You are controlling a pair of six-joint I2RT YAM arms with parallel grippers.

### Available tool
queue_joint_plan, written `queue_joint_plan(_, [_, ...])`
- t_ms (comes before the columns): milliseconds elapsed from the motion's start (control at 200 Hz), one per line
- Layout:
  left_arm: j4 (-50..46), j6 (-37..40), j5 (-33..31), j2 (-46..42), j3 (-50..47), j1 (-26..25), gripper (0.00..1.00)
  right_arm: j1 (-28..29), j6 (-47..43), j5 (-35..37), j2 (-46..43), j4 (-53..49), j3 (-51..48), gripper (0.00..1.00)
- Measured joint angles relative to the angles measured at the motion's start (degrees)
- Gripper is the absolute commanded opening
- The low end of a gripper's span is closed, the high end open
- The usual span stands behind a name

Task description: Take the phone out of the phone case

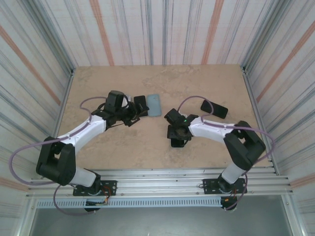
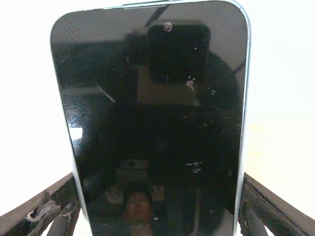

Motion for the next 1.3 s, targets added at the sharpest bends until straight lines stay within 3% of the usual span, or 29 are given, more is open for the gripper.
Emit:
queue_joint_plan(411, [2.93, 5.42, 3.87, 7.13, 11.02, -6.27, 0.67, -5.14, -8.2, -8.46, -10.51, 12.48, -0.68, 0.44])
queue_joint_plan(932, [-7.65, 19.3, 4.13, 15.61, 23.47, -9.6, 0.5, -7.34, -10.51, -15.56, -12.61, 15.87, -0.04, 0.44])
queue_joint_plan(1127, [-7.87, 19.96, 4.55, 16.46, 23.82, -9.81, 0.3, -7.96, -10.51, -17.14, -13.51, 16.15, -0.04, 0.43])
queue_joint_plan(1303, [-5.95, 18.38, 5.27, 16.46, 23.8, -9.97, 0.21, -7.96, -10.49, -18.6, -13.49, 16.72, -0.04, 0.46])
